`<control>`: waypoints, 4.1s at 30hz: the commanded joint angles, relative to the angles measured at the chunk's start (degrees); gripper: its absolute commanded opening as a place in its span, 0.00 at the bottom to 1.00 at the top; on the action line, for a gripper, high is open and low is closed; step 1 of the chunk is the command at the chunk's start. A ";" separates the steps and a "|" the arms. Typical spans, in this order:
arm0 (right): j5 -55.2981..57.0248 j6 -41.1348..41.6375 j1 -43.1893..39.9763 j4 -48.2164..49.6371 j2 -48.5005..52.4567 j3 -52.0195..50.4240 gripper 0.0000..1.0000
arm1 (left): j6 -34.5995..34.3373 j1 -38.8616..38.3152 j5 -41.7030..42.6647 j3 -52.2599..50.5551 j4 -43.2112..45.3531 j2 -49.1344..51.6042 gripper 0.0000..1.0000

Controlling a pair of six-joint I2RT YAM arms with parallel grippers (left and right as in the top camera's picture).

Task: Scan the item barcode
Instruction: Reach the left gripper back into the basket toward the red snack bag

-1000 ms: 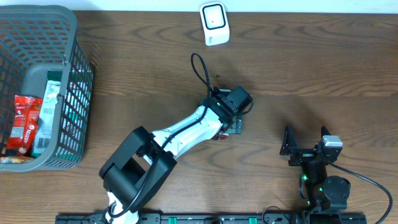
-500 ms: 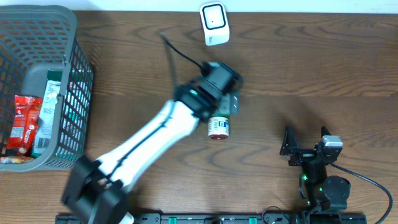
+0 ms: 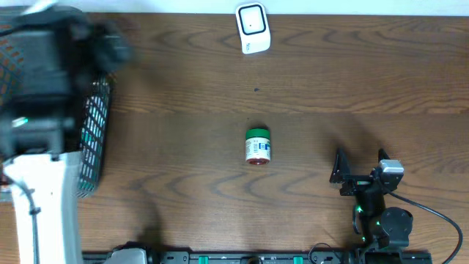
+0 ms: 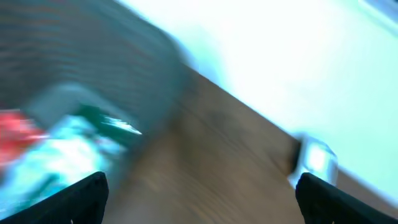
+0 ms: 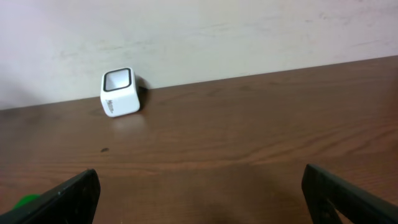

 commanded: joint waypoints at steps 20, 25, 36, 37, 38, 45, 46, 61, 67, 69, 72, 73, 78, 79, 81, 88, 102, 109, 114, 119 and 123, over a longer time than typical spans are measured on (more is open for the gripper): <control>0.15 0.37 0.48 -0.22 0.02 -0.07 0.99 | -1.03 31.56 -0.48 -1.86 -13.33 14.78 0.96; 0.15 0.37 0.48 -0.22 0.02 -0.07 0.99 | -1.01 31.56 -0.52 -1.86 -12.81 19.12 0.96; 0.15 0.37 0.48 -0.22 0.02 -0.07 0.99 | -1.01 31.56 -0.52 -1.86 -10.82 28.00 0.96; 0.15 0.37 0.48 -0.22 0.02 -0.07 0.99 | -1.01 31.58 -0.52 -1.86 -10.54 28.35 0.96; 0.15 0.37 0.48 -0.22 0.02 -0.07 0.99 | -1.03 31.58 -0.50 -1.86 -10.25 28.65 0.96; 0.15 0.37 0.48 -0.22 0.02 -0.07 0.99 | -1.03 31.61 -0.52 -1.86 -9.68 29.11 0.96; 0.15 0.37 0.48 -0.22 0.02 -0.07 0.99 | -1.03 31.61 -0.52 -1.86 -9.64 29.16 0.96; 0.15 0.37 0.48 -0.22 0.02 -0.07 0.99 | 0.13 31.61 -2.91 -6.99 -9.40 30.75 0.96; 0.15 0.37 0.48 -0.22 0.02 -0.07 0.99 | 0.11 31.63 -2.91 -11.96 -4.94 30.75 0.96; 0.15 0.37 0.48 -0.22 0.02 -0.07 0.99 | 0.13 31.63 -2.97 -13.38 -3.08 30.75 0.96; 0.15 0.37 0.48 -0.22 0.02 -0.07 0.99 | 0.11 31.61 -5.01 -14.69 -1.38 30.75 0.96; 0.15 0.37 0.48 -0.22 0.02 -0.07 0.99 | 0.13 31.63 -5.88 -14.86 -1.14 30.75 0.96; 0.15 0.37 0.48 -0.22 0.02 -0.07 0.99 | 0.28 31.63 -8.90 -14.93 -0.48 30.77 0.96; 0.15 0.37 0.48 -0.22 0.02 -0.07 0.99 | 0.28 31.61 -8.87 -14.97 -0.28 30.77 0.96; 0.15 0.37 0.48 -0.22 0.02 -0.07 0.99 | 0.28 31.61 -8.87 -15.30 0.11 30.77 0.95; 0.15 0.37 0.48 -0.22 0.02 -0.07 0.99 | 0.28 31.61 -8.87 -18.51 4.11 30.77 0.82; 0.15 0.37 0.48 -0.22 0.02 -0.07 0.99 | 0.28 31.61 -6.45 -18.64 4.13 30.73 0.22; 0.15 0.37 0.48 -0.22 0.02 -0.07 0.99 | 0.28 31.61 -4.70 -17.90 3.08 28.44 0.07; 0.15 0.37 0.48 -0.20 0.02 -0.07 0.99 | 0.28 31.61 -4.72 -17.11 2.62 22.21 0.07; 0.15 0.37 0.48 -0.22 0.02 -0.07 0.99 | 0.28 31.61 -4.72 -17.07 3.10 13.03 0.07; 0.15 0.37 0.48 -0.22 0.02 -0.07 0.99 | 0.28 31.58 -2.80 -17.07 3.78 4.90 0.07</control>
